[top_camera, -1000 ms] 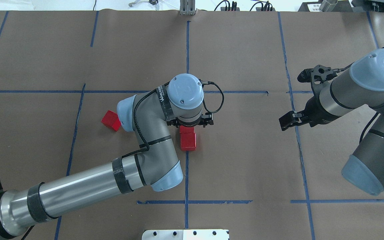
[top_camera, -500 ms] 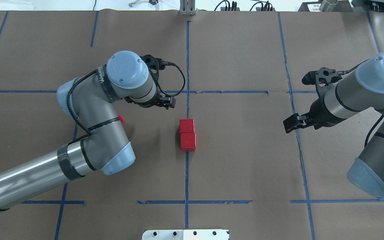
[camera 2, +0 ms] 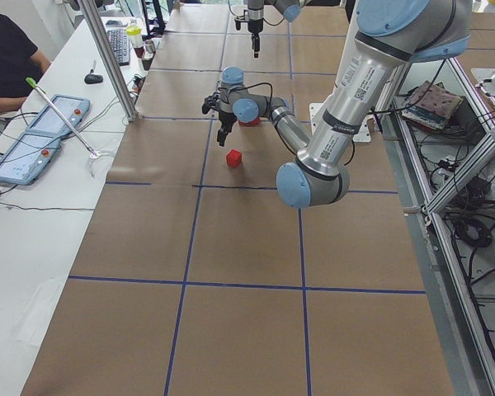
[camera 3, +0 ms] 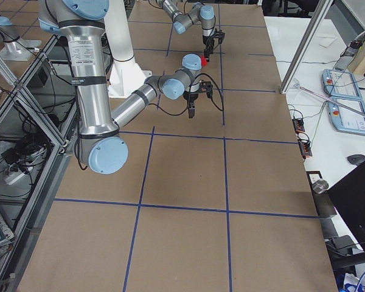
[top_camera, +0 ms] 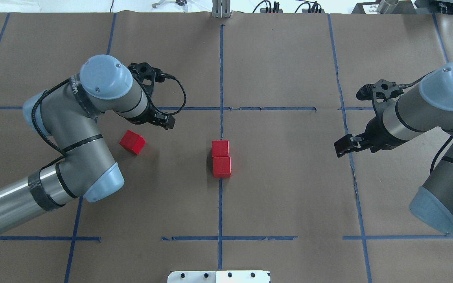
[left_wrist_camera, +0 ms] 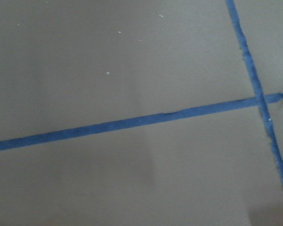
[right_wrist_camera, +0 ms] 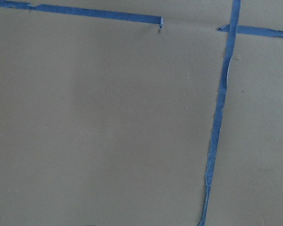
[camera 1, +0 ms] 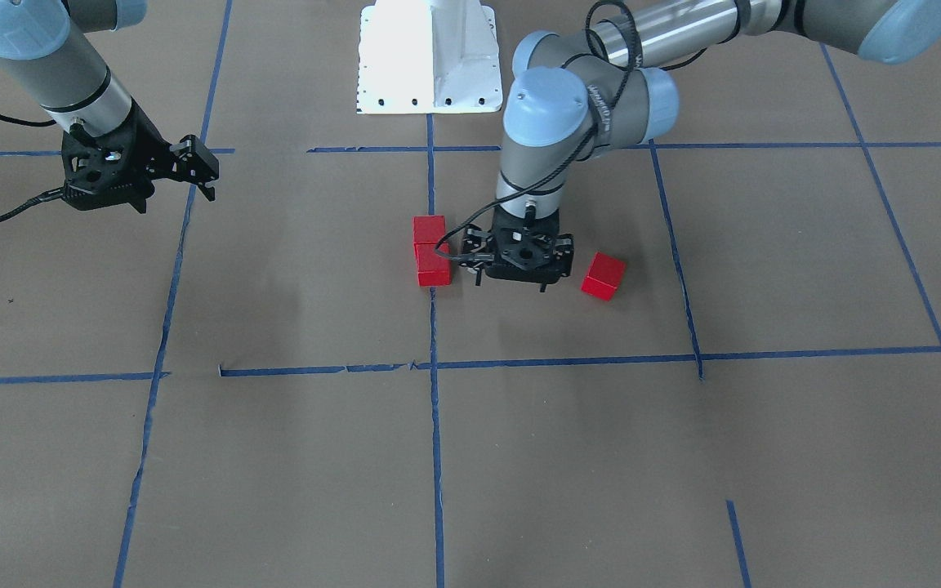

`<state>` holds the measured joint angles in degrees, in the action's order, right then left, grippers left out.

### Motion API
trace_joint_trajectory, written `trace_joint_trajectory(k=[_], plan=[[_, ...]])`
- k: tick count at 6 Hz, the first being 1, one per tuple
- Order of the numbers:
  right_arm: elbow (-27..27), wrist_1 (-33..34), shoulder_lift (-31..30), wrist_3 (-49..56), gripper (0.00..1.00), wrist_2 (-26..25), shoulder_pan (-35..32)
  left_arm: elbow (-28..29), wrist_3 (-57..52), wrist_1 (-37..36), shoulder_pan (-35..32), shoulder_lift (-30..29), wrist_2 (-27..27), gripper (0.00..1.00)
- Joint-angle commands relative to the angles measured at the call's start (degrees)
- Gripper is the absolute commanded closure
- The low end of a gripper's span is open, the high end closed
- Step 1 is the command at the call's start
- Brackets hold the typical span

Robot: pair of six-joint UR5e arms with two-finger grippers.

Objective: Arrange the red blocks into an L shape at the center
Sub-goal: 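Move the left gripper to the remaining red cube and grasp it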

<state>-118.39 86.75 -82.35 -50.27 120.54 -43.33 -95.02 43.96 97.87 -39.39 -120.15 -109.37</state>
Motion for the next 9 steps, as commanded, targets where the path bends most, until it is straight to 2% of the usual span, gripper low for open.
trace_joint_trajectory(k=[1,5,7,9], plan=[[0.00,0.09,0.00,0.00,0.00,-0.05,0.00,0.45,-3.86,0.03,-1.12,1.66,-2.84,0.06],[0.00,0.00,0.00,-0.09,0.00,-0.05,0.09,2.21,-3.61,0.03,0.01,2.03,-2.95,0.00],[-0.08,0.00,0.17,-0.44,0.00,-0.05,0.09,3.78,-3.35,4.23,0.89,2.29,-3.04,0.00],[-0.17,0.00,0.35,-1.05,0.00,-0.05,0.09,4.41,-3.44,5.04,0.98,2.55,-6.28,0.00]])
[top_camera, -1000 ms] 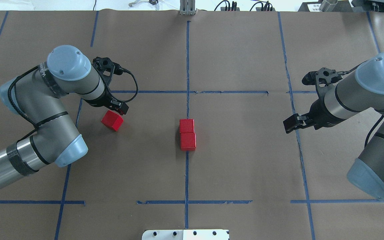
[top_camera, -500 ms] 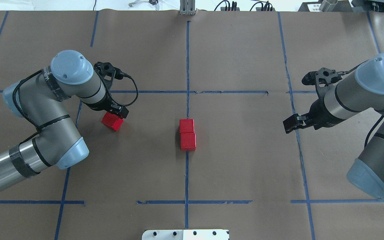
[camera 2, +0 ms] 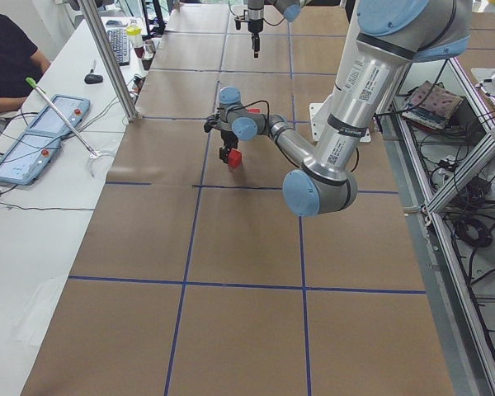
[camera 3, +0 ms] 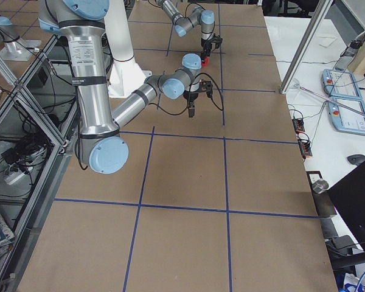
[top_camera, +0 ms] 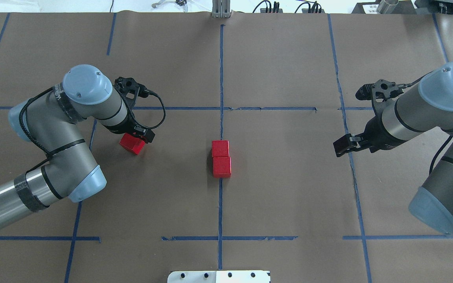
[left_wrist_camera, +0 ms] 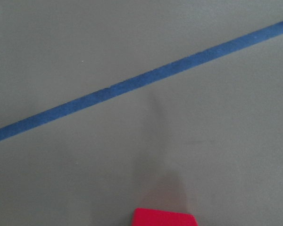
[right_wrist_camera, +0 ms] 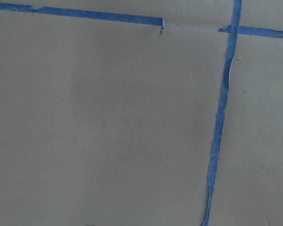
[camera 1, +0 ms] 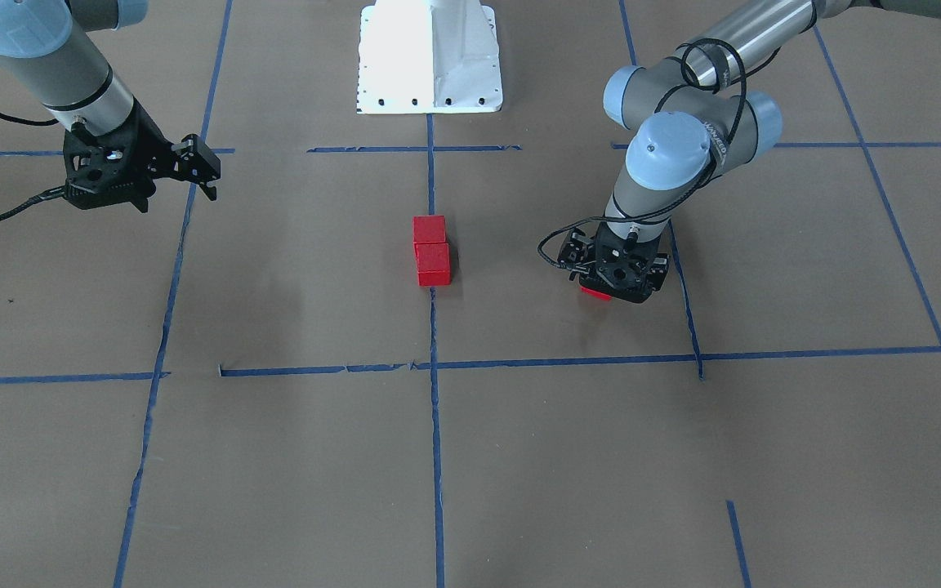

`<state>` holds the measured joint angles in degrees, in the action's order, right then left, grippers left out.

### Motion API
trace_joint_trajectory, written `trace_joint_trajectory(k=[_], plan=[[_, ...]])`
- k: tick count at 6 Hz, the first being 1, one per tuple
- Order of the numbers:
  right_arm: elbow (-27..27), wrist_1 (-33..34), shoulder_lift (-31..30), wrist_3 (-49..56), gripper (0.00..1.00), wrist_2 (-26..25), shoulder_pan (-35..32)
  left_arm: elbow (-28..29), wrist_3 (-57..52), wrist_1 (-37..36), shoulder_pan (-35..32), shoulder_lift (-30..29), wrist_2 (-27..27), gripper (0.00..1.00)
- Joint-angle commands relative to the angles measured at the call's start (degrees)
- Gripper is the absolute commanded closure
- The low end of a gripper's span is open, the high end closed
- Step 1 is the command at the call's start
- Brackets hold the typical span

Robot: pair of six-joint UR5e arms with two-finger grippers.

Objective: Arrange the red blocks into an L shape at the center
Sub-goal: 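Move the left gripper to the remaining red cube and grasp it, then carry the cube with the left gripper toward the cube pair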

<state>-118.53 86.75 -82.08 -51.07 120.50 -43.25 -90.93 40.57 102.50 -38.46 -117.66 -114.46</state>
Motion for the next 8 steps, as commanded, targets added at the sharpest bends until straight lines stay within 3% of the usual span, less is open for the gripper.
trace_joint_trajectory(k=[1,2,3,4,5,8], plan=[[-0.03,0.00,0.08,-0.26,0.00,0.00,0.00,0.31,-0.40,0.42,0.05,0.07,-1.20,0.14],[-0.03,0.00,0.08,-0.34,0.00,0.00,0.00,0.31,-0.58,0.50,0.05,0.07,-1.29,0.40],[0.06,0.00,0.08,-0.26,0.00,0.00,0.00,-0.47,0.11,0.16,-0.04,0.24,-1.11,0.88],[0.15,0.00,0.08,-0.26,0.00,-0.09,0.00,-0.83,1.34,-0.54,-0.56,0.16,-0.68,0.99],[0.06,0.00,0.08,-0.26,0.00,0.00,0.00,-1.09,11.97,-0.98,-0.48,-1.24,-0.32,1.00],[0.15,0.00,0.17,-0.26,0.00,0.09,0.00,-1.44,49.05,-2.38,4.77,-5.99,8.53,1.00]])
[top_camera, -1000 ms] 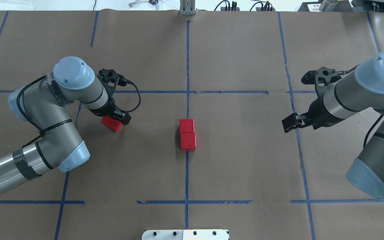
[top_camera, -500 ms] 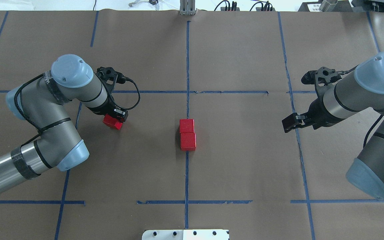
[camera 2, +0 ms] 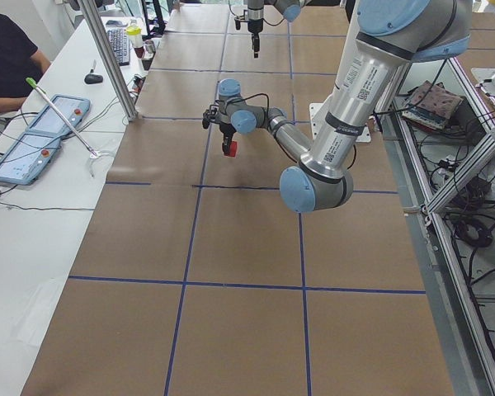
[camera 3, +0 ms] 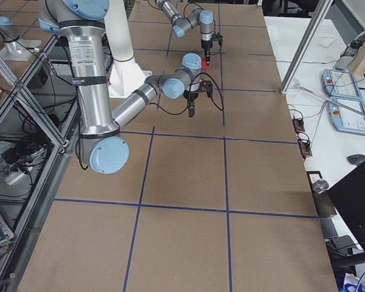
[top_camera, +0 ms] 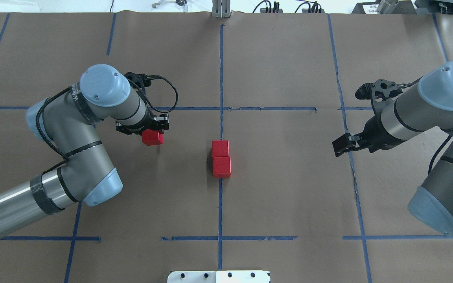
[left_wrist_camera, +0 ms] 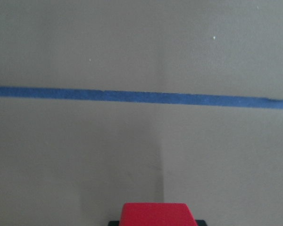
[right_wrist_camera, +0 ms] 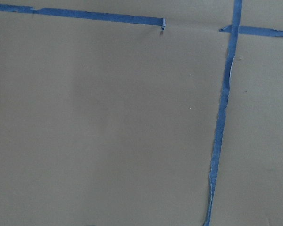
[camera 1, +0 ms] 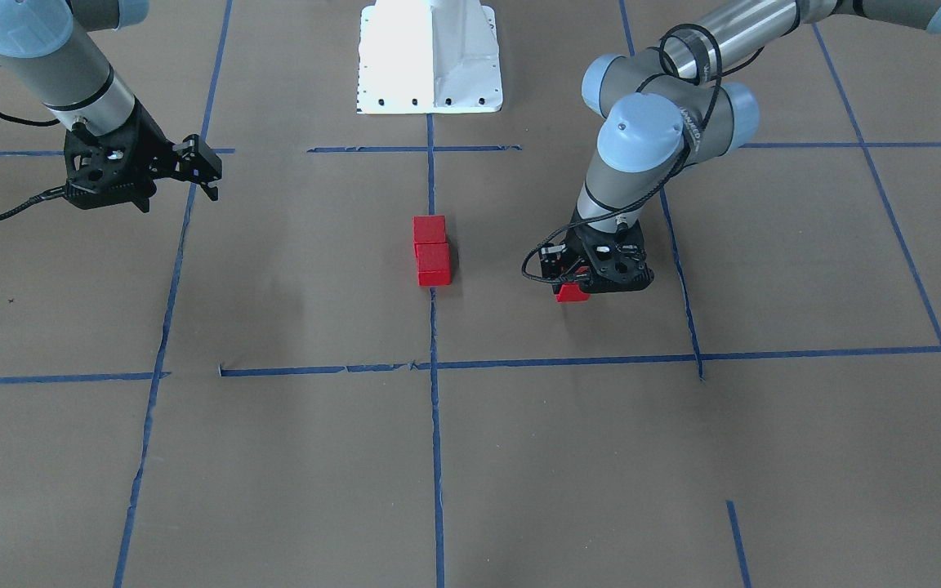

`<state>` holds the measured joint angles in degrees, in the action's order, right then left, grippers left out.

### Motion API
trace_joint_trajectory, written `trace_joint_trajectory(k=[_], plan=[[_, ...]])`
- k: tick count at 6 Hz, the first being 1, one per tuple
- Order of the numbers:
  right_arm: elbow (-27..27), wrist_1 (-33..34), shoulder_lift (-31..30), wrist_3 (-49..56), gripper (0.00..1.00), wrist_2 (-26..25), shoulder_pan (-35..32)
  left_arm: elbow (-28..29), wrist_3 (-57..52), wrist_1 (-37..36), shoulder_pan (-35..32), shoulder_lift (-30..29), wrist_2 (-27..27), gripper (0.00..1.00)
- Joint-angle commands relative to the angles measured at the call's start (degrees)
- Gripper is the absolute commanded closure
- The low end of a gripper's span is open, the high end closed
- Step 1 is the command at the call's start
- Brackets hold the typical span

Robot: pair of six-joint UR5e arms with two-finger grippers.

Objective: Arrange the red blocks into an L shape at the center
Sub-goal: 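Carry the cube with the left gripper toward the cube pair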

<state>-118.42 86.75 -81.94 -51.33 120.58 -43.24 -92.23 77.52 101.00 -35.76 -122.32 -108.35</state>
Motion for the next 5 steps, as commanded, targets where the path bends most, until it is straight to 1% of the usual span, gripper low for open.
trace_joint_trajectory(k=[1,2,3,5], plan=[[-0.06,0.00,0.02,0.00,0.00,0.01,0.00,-0.66,22.57,-3.94,3.93,-4.12,4.88,1.00],[0.03,0.00,-0.06,0.00,0.00,0.01,0.00,0.12,35.29,-6.76,5.77,-7.20,5.17,1.00],[0.03,0.00,0.02,0.00,0.00,-0.08,0.00,0.47,41.25,-9.66,6.23,-7.84,5.17,0.98],[0.03,0.00,-0.06,0.00,0.00,-0.08,0.00,2.22,55.29,-12.48,7.46,-9.32,4.82,0.99]])
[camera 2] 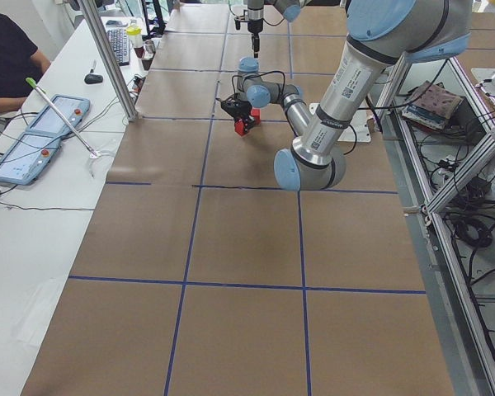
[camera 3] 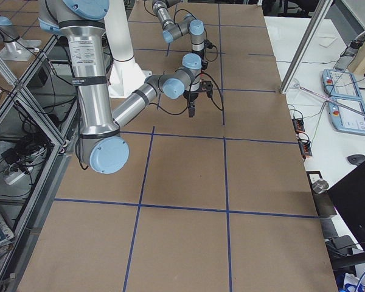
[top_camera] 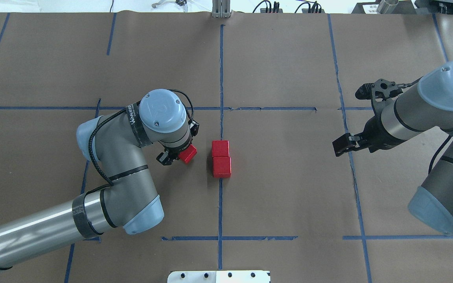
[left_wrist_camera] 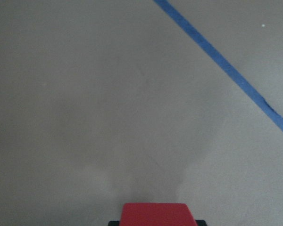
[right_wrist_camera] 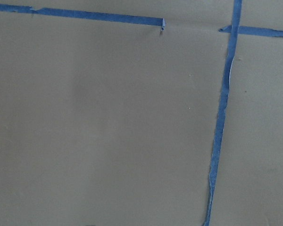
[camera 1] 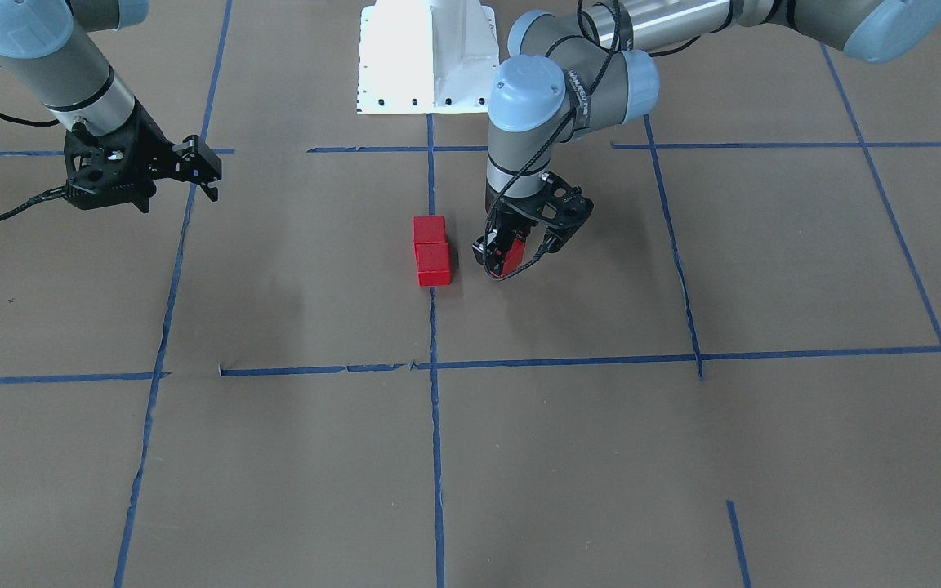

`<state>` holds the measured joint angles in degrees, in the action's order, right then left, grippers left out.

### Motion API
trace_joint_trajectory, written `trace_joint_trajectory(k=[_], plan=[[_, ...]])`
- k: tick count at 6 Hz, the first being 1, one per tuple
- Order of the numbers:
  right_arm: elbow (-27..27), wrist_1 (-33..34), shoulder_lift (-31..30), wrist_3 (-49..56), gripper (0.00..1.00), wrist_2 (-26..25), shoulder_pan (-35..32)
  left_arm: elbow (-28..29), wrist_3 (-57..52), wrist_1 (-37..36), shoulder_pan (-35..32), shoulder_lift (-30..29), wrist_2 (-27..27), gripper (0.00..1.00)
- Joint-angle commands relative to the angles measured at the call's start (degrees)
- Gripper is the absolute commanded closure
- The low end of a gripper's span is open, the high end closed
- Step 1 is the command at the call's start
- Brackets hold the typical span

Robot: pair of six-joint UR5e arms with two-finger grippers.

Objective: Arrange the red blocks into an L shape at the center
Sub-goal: 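Carry the cube with the left gripper toward the cube pair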

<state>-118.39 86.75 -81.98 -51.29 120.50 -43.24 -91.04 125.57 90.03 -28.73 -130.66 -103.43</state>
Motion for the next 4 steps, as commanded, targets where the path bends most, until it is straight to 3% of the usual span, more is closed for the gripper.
trace_joint_trajectory(k=[1,3,4], plan=[[-0.08,0.00,-0.02,-0.04,0.00,-0.01,0.00,1.30,12.37,-3.09,0.43,-2.22,-0.28,0.99],[-0.35,0.00,0.24,-0.04,0.00,0.08,0.00,1.04,23.88,-2.23,0.42,-3.46,-0.28,0.99],[-0.44,0.00,0.24,-0.04,0.00,0.17,0.00,1.04,24.11,-1.96,0.43,-3.20,-0.28,0.99]])
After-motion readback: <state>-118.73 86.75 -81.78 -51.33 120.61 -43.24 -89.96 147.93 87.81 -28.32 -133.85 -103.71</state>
